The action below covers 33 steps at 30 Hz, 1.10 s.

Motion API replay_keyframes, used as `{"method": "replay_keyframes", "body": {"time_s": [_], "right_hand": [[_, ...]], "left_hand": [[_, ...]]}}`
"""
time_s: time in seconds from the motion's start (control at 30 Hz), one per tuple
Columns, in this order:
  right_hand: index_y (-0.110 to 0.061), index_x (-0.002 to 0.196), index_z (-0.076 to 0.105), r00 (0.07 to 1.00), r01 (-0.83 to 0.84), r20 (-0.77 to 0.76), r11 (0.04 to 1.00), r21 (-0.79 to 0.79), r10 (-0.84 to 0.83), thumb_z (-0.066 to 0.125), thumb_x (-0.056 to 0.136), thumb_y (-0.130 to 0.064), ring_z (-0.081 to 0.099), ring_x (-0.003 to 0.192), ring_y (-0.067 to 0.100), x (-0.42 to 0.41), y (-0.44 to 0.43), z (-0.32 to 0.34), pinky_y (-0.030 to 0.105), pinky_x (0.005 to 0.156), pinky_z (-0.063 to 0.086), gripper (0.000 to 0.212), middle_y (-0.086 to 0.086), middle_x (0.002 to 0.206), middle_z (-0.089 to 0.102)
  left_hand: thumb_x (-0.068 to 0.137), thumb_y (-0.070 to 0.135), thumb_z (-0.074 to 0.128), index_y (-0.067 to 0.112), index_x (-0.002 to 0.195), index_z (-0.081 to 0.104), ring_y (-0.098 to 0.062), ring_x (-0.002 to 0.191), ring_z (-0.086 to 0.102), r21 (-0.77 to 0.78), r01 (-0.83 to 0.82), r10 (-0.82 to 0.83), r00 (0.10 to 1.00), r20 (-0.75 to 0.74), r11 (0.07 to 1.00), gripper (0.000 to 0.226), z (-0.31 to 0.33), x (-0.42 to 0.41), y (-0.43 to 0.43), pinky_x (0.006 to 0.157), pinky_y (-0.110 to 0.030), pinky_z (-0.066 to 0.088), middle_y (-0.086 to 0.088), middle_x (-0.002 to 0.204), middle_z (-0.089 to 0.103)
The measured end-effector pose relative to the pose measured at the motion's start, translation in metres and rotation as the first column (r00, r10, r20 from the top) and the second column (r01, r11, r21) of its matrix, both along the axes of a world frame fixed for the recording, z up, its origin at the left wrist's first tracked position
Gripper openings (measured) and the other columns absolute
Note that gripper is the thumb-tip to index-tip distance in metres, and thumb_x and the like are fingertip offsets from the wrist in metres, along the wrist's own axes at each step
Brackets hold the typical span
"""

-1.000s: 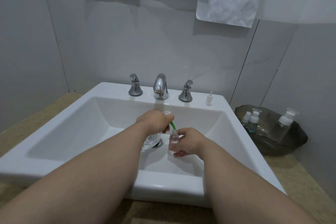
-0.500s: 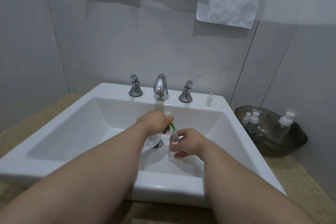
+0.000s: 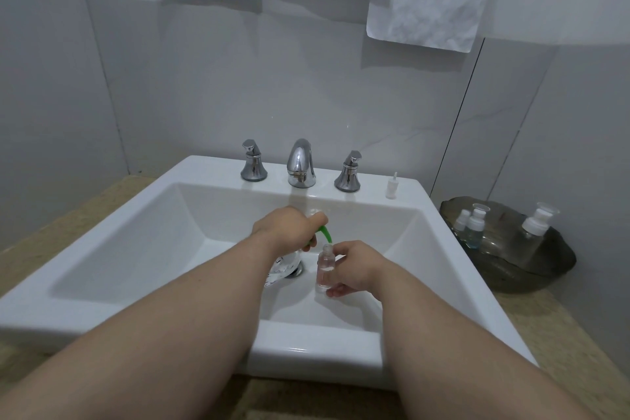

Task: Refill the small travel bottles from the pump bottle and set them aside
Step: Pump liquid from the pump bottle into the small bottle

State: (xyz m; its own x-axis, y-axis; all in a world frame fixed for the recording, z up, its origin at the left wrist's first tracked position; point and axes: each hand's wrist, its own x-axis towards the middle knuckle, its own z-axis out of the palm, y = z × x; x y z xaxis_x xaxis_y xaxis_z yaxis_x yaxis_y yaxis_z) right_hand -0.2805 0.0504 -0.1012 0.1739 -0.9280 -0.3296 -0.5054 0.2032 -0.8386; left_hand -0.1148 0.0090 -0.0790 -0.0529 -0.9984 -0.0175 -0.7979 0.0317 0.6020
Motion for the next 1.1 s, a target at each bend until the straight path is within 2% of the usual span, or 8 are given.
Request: {"method": "replay_keyframes", "body": {"time_s": [0.13,0.37,0.7,0.8,0.87,0.93,1.0,1.1], "right_hand": [[-0.01,0.105,0.066,1.0,-0.01,0.004,1.0,-0.006,0.01,0.078,0.087,-0.001,0.066,0.07,0.029,0.0,0.0,0.0,0.046,0.089,0.062,0.024,0.014,0.091,0.068],[-0.009,0.106,0.066,1.0,-0.013,0.007,1.0,-0.013,0.013,0.078,0.086,0.0,0.066,0.069,0.029,0.0,-0.001,-0.002,0.047,0.089,0.062,0.025,0.013,0.09,0.067],[-0.01,0.103,0.065,0.999,-0.018,0.034,1.0,-0.008,0.018,0.078,0.086,0.0,0.066,0.07,0.028,-0.001,-0.003,-0.003,0.047,0.088,0.063,0.024,0.012,0.089,0.067],[-0.011,0.1,0.065,1.0,-0.006,0.024,1.0,-0.02,0.006,0.078,0.086,0.0,0.065,0.069,0.028,-0.002,-0.004,-0.005,0.046,0.088,0.063,0.022,0.011,0.089,0.066],[-0.012,0.097,0.065,1.0,0.014,0.007,0.999,-0.041,-0.014,0.077,0.085,0.0,0.064,0.066,0.027,-0.002,-0.004,-0.005,0.043,0.084,0.064,0.02,0.01,0.09,0.065],[-0.013,0.095,0.065,0.999,0.044,-0.011,0.997,-0.068,-0.045,0.077,0.084,-0.001,0.063,0.063,0.024,-0.003,-0.006,-0.006,0.037,0.075,0.065,0.02,0.008,0.093,0.063],[-0.015,0.091,0.065,0.996,0.084,-0.017,0.992,-0.099,-0.086,0.078,0.084,-0.001,0.064,0.065,0.023,-0.004,-0.008,-0.006,0.029,0.06,0.061,0.021,0.004,0.097,0.061],[-0.022,0.088,0.064,0.989,0.142,-0.018,0.98,-0.138,-0.146,0.078,0.085,-0.002,0.066,0.077,0.025,-0.006,-0.009,-0.005,0.021,0.051,0.053,0.024,0.0,0.104,0.058]], "left_hand": [[0.091,0.051,0.044,0.02,0.059,0.071,-0.014,0.071,0.063,-0.007,-0.008,0.008,1.0,0.005,1.0,0.052,0.001,-0.001,-0.001,0.073,-0.031,0.045,0.01,0.067,0.072],[0.092,0.047,0.044,0.02,0.058,0.069,-0.014,0.069,0.061,-0.008,-0.009,0.009,1.0,-0.002,1.0,0.05,0.004,-0.002,0.0,0.07,-0.03,0.043,0.01,0.064,0.069],[0.093,0.054,0.044,0.021,0.064,0.073,-0.016,0.074,0.065,0.014,-0.056,0.057,0.998,-0.03,0.998,0.052,0.005,0.0,0.006,0.071,-0.031,0.045,0.01,0.071,0.073],[0.092,0.062,0.044,0.021,0.065,0.073,-0.017,0.075,0.065,0.009,-0.124,0.124,0.983,-0.136,0.992,0.058,0.003,0.007,0.006,0.071,-0.032,0.043,0.011,0.069,0.072],[0.09,0.066,0.046,0.019,0.065,0.073,-0.018,0.076,0.064,-0.001,-0.184,0.175,0.937,-0.302,0.983,0.06,0.001,0.014,0.007,0.073,-0.032,0.043,0.01,0.068,0.072],[0.083,0.067,0.054,0.016,0.071,0.074,-0.02,0.075,0.062,0.003,-0.226,0.197,0.844,-0.499,0.974,0.055,-0.001,0.02,0.008,0.074,-0.034,0.044,0.006,0.072,0.072],[0.07,0.055,0.065,0.017,0.08,0.071,-0.024,0.077,0.06,0.017,-0.256,0.22,0.793,-0.569,0.967,0.039,-0.006,0.023,0.007,0.073,-0.034,0.045,0.002,0.078,0.068],[0.054,0.026,0.063,0.027,0.084,0.063,-0.032,0.088,0.065,0.044,-0.295,0.282,0.847,-0.451,0.955,0.03,-0.015,0.026,0.001,0.084,-0.042,0.057,-0.001,0.087,0.066]]}}
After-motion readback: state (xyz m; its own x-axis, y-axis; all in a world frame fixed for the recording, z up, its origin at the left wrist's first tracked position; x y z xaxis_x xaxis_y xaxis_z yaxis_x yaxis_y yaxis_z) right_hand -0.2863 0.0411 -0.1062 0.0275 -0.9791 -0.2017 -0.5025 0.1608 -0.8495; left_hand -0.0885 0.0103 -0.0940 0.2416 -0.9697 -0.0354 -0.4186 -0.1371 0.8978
